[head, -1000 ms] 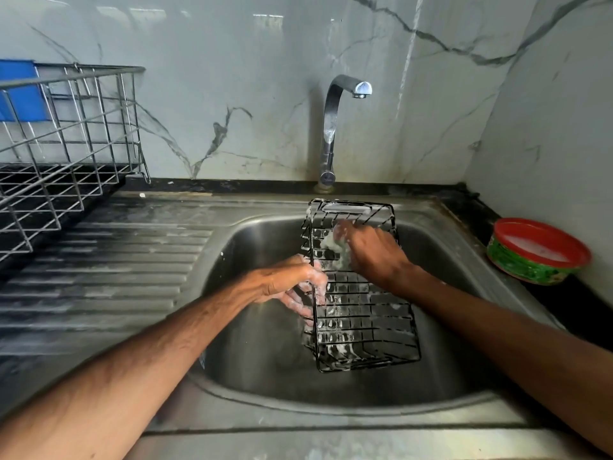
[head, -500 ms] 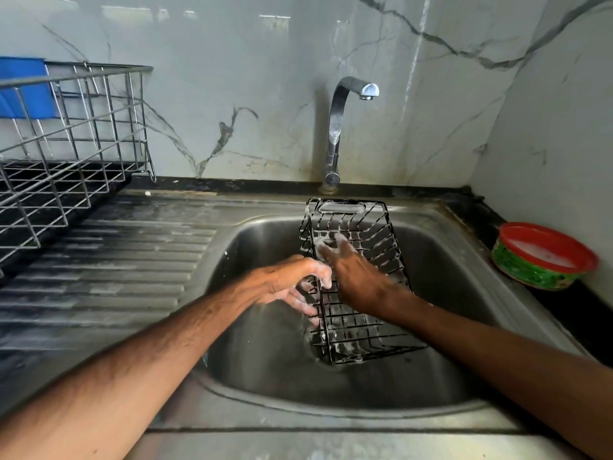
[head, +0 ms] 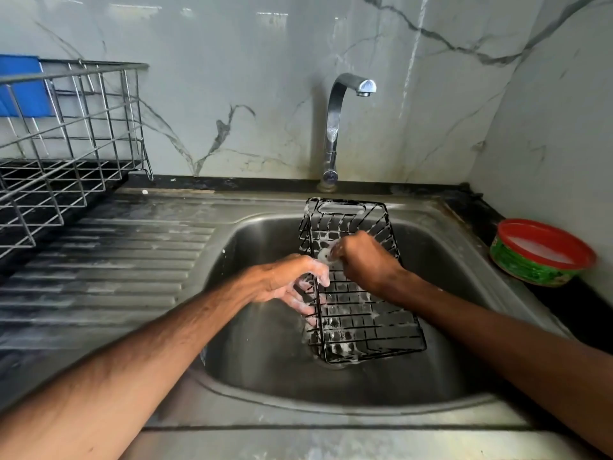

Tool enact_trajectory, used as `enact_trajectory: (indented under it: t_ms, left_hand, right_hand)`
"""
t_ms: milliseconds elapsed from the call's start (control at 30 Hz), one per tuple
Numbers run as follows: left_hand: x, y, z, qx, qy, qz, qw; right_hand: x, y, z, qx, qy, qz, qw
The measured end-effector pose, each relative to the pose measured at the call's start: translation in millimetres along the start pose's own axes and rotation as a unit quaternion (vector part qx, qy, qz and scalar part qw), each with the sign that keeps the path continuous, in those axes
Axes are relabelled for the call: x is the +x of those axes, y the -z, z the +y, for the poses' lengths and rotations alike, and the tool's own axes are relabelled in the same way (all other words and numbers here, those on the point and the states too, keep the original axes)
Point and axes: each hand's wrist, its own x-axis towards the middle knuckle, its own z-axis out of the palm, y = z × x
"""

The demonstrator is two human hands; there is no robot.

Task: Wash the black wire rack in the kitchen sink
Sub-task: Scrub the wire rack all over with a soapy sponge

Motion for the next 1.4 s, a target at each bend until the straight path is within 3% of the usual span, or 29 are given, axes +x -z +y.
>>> enact_trajectory:
  t_ms: [167,300,433,600,833,933,1233,1400]
  left_hand:
    - [-0.4,-1.9,-0.7,0.011,-0.001,-0.012,1.0]
    - [-1.4,-5.6,0.0,0.016,-0.004,-0.021,1.0]
    - [-1.4,-6.8,1.0,0.003,-0.007,-0.018,1.0]
    - [-5.4,-8.5,3.9,0.006,-0.01,-0.026,1.0]
    - [-6.2,-6.0,4.1,0.012,-0.045,0.009,0.999]
    - [-3.9,-4.4,2.4,0.01,-0.047,0.028,0.998]
    - [3.6,1.2,-2.7,0.033,-0.063,0.048,0.996]
    - [-0.8,-3.1,-0.2,0.075,-0.074,0.052,0.993]
  right_hand:
    - [-0.7,6.4,12.1,0.068,-0.042,0.086,0.993]
    - [-1.8,-5.8,0.4,0.042,0.003,0.033,0.999]
    - [-1.8,-18.1,-7.1,0.015,0.053,0.04,0.998]
    - [3.4,-16.7,-8.0,-0.047,0.04,0.02,0.998]
    - [-0.6,16.1,18.0,-0.157,-0.058,0.02,0.986]
    - [-7.0,13.8,4.6,-0.198,-0.038,-0.005,0.98]
    - [-23.6,0.7,-19.0,-0.13,-0.022,-0.064,0.989]
    - [-17.7,5.8,-4.9,-0.038,-0.025,-0.01,0.999]
